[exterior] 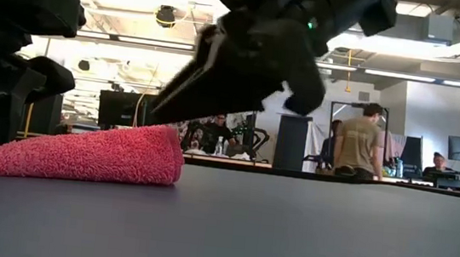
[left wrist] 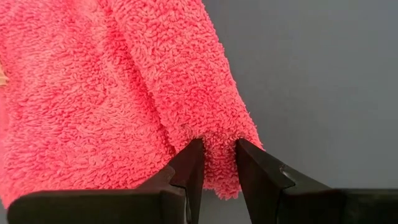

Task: Roll towel
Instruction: Roll the red towel

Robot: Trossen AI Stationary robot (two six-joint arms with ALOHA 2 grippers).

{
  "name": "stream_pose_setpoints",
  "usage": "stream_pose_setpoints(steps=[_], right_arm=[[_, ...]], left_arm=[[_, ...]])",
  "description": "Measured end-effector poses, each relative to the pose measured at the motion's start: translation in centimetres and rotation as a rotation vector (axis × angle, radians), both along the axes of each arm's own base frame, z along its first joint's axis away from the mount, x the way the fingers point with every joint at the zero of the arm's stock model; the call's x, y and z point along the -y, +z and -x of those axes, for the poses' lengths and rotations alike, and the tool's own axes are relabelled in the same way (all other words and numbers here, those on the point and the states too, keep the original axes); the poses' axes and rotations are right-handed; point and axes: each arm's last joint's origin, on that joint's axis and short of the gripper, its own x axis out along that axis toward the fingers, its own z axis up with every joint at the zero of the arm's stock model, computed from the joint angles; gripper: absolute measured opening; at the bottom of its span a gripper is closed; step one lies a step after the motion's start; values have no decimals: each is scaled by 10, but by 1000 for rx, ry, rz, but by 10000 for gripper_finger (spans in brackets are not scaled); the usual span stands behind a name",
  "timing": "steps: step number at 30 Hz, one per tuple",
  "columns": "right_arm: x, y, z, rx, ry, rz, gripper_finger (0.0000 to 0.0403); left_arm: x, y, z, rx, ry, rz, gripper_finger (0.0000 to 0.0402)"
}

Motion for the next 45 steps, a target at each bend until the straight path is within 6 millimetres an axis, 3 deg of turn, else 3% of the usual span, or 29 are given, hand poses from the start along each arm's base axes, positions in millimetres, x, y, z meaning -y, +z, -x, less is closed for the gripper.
stream_pose_setpoints(steps=[9,20,26,33,40,45], right_arm=[[-5,-16,-3,4,34,70,189],[8,-46,-12,-43,8,87,188],[15,-55,-15,-68,-27,25,142],[29,-53,-17,-132,-59,-200,25],[65,-53,-23,-305,-106,-690,32],[81,-53,-23,-423,-155,-919,32]], left_arm=[[-4,2,-2,-7,8,29,84],[-3,3,-2,-6,4,41,84],[-3,3,-2,-9,-8,40,84],[-3,3,-2,-8,-24,39,84],[-3,13,0,22,-49,58,84],[-10,21,7,77,-30,46,84]])
